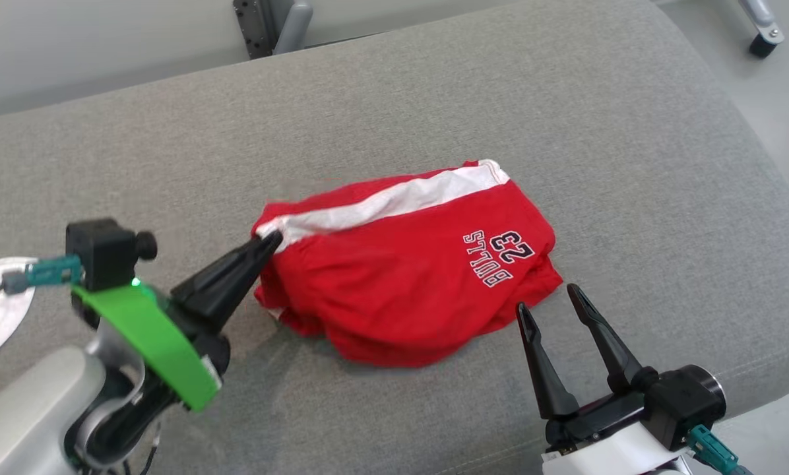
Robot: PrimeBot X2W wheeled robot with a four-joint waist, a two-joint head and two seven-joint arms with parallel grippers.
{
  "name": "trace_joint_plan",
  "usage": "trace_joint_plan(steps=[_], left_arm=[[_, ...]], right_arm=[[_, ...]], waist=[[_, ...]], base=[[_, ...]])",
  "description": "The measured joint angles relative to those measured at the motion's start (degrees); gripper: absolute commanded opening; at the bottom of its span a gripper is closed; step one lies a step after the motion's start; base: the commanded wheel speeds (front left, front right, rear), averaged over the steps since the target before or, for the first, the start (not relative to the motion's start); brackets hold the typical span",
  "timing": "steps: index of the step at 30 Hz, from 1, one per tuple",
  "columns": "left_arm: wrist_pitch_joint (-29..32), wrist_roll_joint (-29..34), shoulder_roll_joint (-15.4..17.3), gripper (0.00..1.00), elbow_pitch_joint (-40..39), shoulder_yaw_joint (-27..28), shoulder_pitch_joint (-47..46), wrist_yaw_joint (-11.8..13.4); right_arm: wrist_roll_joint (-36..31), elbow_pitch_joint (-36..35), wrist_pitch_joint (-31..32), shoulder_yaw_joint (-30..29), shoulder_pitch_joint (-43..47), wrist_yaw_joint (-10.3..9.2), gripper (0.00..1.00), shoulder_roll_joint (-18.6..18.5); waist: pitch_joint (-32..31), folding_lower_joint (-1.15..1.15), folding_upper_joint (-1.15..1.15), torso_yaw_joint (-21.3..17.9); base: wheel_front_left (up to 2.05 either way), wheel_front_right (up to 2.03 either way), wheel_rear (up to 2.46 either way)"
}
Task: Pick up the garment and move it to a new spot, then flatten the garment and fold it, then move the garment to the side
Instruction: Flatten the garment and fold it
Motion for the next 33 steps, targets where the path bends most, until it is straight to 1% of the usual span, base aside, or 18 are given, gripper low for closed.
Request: trace_joint_plan(steps=[2,4,7,9,12,14,15,16,19,22,27,29,33], left_arm=[[-3.33,-0.09,2.60,0.00,-0.22,-1.86,2.80,-0.02],[-6.79,1.27,4.80,0.00,0.44,-3.60,4.36,-0.04],[-10.81,3.59,7.45,0.00,3.39,-5.45,5.80,-0.04],[-12.06,5.79,7.94,0.00,5.57,-6.36,6.47,-0.04],[-12.68,6.21,7.51,0.00,7.73,-6.44,7.22,-0.05],[-12.96,7.66,6.59,0.00,10.82,-5.64,7.75,-0.05],[-13.02,8.46,5.65,0.46,12.46,-4.12,8.15,-0.07],[-13.02,8.98,4.37,1.00,13.67,-2.05,8.69,-0.05],[-13.13,12.66,0.58,1.00,15.52,4.21,10.71,-0.07],[-13.13,17.11,-2.24,1.00,16.00,9.24,14.28,0.13],[-13.19,23.80,-7.56,1.00,13.35,19.61,20.54,2.07],[-13.22,24.39,-10.24,1.00,12.05,23.77,23.85,2.49],[-13.21,26.93,-14.70,1.00,10.40,29.40,29.75,2.90]], right_arm=[[-0.70,0.08,0.00,-0.01,-0.08,0.00,1.00,0.03],[-1.11,0.23,0.00,-0.34,-0.16,0.00,1.00,0.02],[-1.58,0.67,0.00,-0.83,-0.57,0.00,1.00,0.02],[-1.77,1.49,0.00,-0.92,-0.75,0.00,1.00,0.01],[-1.62,2.50,0.00,-0.54,-1.22,0.00,1.00,0.01],[-1.01,3.88,0.00,0.19,-1.69,0.00,1.00,0.02],[-0.73,4.78,0.00,0.51,-1.97,0.00,1.00,0.02],[-0.76,5.60,0.00,0.87,-2.31,0.00,1.00,0.02],[-0.68,7.73,0.00,0.80,-3.46,0.00,1.00,0.04],[-0.10,10.67,0.03,0.21,-4.63,0.00,1.00,0.04],[0.04,15.26,0.03,-0.82,-7.27,0.00,1.00,0.03],[-0.48,18.18,0.04,-0.22,-8.45,0.00,1.00,0.00],[-0.55,22.88,0.04,-0.69,-11.85,0.00,1.00,0.08]], waist=[[0.33,0.00,0.00,0.97],[0.59,0.00,0.00,1.96],[0.80,0.00,0.00,3.42],[0.81,0.00,0.00,4.37],[0.70,0.00,0.00,5.28],[0.47,0.00,0.00,6.13],[0.29,0.00,0.00,6.50],[0.08,0.00,0.00,6.83],[-0.71,0.00,0.00,7.64],[-1.53,0.00,0.00,8.48],[-2.74,0.00,0.00,10.26],[-3.15,0.00,0.00,11.07],[-3.79,0.00,0.00,12.88]], base=[[0.00,0.00,0.00],[0.00,0.00,0.00],[0.00,0.00,0.00],[0.00,0.00,0.00],[0.00,0.00,0.00],[0.00,0.00,0.00],[0.00,0.00,0.00],[0.00,0.00,0.00],[0.00,0.00,0.00],[0.00,0.00,0.00],[0.00,0.00,0.00],[0.00,0.00,0.00],[0.00,0.00,0.00]])
